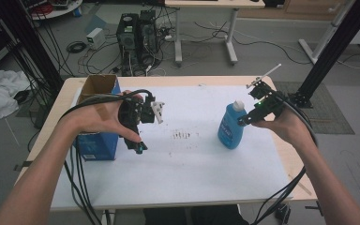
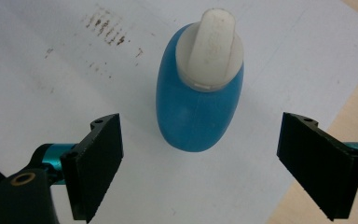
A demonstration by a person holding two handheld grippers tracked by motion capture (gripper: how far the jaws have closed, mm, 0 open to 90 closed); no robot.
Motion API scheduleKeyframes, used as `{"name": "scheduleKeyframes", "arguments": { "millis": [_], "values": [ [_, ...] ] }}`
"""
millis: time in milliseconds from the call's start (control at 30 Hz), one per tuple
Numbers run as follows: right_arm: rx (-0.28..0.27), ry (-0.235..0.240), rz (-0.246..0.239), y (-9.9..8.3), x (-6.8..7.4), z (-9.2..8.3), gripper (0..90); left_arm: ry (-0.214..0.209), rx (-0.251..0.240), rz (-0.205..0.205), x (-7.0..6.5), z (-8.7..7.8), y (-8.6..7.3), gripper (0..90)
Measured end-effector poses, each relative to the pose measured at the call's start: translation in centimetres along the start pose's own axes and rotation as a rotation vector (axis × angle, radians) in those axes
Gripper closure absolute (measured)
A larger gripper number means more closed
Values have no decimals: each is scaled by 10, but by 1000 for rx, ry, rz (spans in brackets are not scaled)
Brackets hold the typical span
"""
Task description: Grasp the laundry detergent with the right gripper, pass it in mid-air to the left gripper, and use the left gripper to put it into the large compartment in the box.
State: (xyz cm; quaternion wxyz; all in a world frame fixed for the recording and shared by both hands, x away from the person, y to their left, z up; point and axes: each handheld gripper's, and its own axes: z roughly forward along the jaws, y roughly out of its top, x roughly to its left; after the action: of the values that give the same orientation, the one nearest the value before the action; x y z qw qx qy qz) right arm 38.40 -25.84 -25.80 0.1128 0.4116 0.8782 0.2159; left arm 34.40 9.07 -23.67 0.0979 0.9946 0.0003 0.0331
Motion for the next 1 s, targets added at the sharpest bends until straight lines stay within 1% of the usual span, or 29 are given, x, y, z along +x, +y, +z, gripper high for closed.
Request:
{"name": "scheduleKeyframes", "arguments": {
  "millis": [67,167,200,333,467,567,633,733,800,1000],
  "values": [
    [-24,7,20,-4,0,5,135,-1,0,0,0,1,1,143],
    [-36,6,35,-8,1,11,136,-5,1,6,1,2,2,143],
    [-36,6,35,-8,1,11,136,-5,1,6,1,2,2,143],
    [-43,9,39,-12,4,23,135,-5,6,6,1,4,2,143],
    [-70,-15,45,-14,6,31,135,-5,6,4,2,5,1,143],
    [-108,-26,68,-16,6,34,135,-5,8,-1,2,5,-1,143],
    [-113,-25,72,-16,7,36,136,-5,6,-2,2,5,-1,143],
    [-121,-29,77,-18,9,44,135,-6,13,-2,2,5,-4,143],
    [-128,-42,81,-19,10,47,135,-5,9,-8,2,6,-4,143],
    [-166,-63,102,-22,10,55,135,-6,10,-7,3,7,-4,143]
  ]
}}
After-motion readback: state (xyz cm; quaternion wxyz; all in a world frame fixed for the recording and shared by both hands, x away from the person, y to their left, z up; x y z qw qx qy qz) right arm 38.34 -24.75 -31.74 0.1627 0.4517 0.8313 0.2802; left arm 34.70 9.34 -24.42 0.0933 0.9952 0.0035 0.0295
